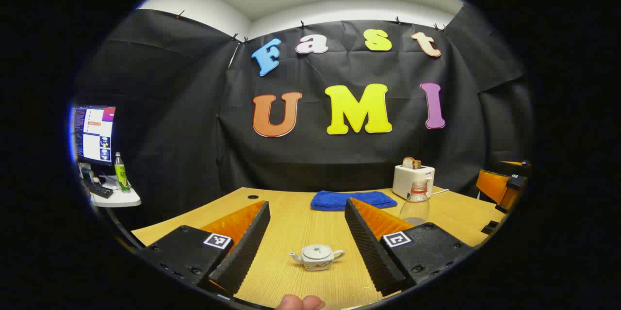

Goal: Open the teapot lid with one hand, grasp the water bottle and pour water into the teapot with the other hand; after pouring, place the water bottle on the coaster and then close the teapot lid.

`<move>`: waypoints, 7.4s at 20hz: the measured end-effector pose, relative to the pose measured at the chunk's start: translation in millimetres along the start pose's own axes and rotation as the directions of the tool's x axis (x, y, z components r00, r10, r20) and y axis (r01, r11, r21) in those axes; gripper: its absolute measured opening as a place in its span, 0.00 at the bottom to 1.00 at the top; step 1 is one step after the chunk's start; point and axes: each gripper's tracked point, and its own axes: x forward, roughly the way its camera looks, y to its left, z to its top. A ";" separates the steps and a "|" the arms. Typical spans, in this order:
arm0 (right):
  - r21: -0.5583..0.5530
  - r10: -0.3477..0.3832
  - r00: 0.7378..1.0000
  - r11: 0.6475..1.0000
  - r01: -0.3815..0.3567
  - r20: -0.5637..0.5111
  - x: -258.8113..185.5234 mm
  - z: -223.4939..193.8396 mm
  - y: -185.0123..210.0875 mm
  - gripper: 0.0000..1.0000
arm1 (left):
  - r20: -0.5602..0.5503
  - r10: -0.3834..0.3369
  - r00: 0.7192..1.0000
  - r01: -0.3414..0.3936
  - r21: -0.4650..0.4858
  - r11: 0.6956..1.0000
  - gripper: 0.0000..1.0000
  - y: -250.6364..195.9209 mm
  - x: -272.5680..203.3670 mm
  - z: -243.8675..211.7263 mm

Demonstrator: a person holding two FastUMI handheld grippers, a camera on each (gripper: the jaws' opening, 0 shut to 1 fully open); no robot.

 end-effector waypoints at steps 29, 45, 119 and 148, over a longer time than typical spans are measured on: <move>0.056 0.132 0.985 0.990 -0.126 -0.107 60.6 -63.7 5.2 0.95 | -0.119 0.057 0.991 -0.051 0.048 0.998 0.98 0.1 21.4 -54.2; 0.029 0.079 0.989 0.997 -0.076 -0.126 74.3 -84.2 -23.7 0.94 | -0.306 -0.001 0.952 0.009 0.023 1.000 0.87 -26.1 52.5 -124.5; -0.922 0.210 0.938 0.220 -0.319 -0.275 124.5 -137.3 134.3 0.72 | -0.103 -0.123 0.987 0.121 -0.024 0.992 0.03 56.2 49.1 -37.9; -0.952 0.278 0.938 -0.278 -0.126 -0.205 130.6 -135.4 174.7 0.72 | -0.121 -0.120 0.985 0.117 -0.027 0.993 0.03 71.9 49.4 -41.3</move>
